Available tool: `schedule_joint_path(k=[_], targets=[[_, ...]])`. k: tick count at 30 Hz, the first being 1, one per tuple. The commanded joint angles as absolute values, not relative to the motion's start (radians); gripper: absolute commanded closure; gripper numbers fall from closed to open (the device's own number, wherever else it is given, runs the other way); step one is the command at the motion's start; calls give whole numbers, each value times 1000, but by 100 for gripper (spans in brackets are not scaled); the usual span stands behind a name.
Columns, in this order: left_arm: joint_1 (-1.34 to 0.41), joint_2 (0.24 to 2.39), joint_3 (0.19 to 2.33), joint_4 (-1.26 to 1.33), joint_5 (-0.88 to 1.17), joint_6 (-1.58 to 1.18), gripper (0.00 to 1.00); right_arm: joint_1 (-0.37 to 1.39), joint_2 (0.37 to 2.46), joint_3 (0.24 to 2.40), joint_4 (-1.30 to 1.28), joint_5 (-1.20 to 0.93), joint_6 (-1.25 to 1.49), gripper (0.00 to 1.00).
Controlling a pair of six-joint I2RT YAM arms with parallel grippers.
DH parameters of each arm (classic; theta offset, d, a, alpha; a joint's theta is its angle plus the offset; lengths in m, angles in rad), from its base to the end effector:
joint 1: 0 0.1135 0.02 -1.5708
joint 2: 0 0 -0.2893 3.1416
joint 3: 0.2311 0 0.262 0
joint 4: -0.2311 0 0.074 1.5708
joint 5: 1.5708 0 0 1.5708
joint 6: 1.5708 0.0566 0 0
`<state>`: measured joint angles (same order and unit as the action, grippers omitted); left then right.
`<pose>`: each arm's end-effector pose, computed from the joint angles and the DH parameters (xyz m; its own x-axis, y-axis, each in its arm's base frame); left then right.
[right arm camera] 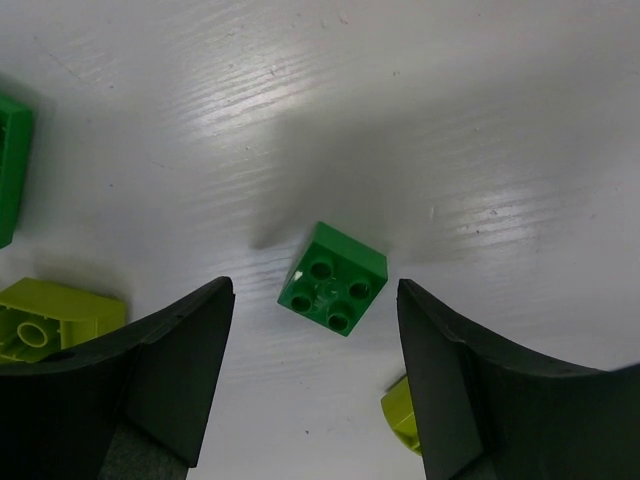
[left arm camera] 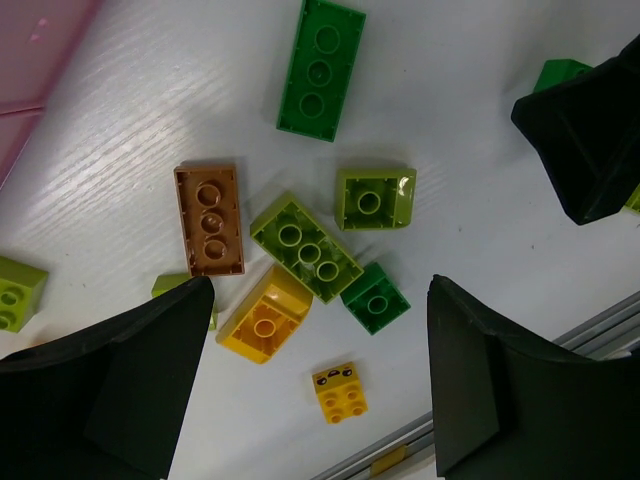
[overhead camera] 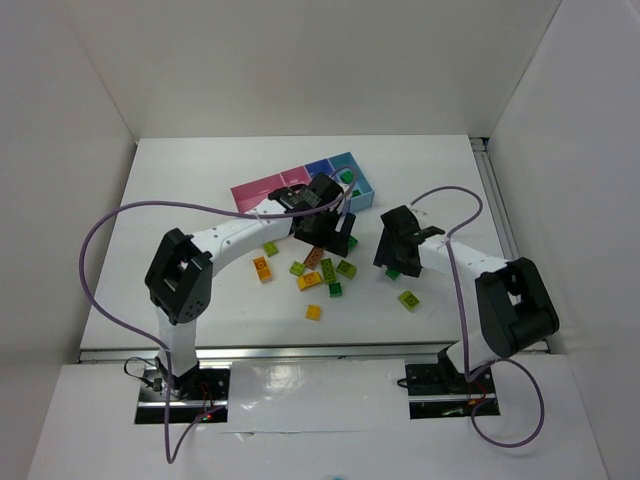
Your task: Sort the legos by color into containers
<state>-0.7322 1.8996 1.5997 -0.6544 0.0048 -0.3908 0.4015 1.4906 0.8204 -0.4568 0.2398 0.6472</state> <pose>0.3347 -0.3012 0.2627 -0.8165 0.2217 -0.5331 0.3889 0.8937 -0.2239 0.2716 0.1007 0.1740 -0.8355 0.2816 -0.4719 0.2733 0.9579 0.0878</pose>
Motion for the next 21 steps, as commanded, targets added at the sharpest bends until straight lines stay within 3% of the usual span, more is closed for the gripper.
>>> schedule_joint_path(k=[1, 10, 15, 21], targets=[[-733, 1908, 1638, -649, 38, -368, 12, 408, 1497, 802, -462, 258, 695, 27], [-744, 1917, 1638, -649, 58, -350, 12, 408, 1542, 782, -447, 249, 784, 31], [-753, 1927, 1647, -649, 58, -341, 12, 408, 1554, 782, -436, 270, 793, 43], [-753, 1927, 1647, -649, 58, -331, 12, 408, 1563, 813, -436, 301, 775, 67]])
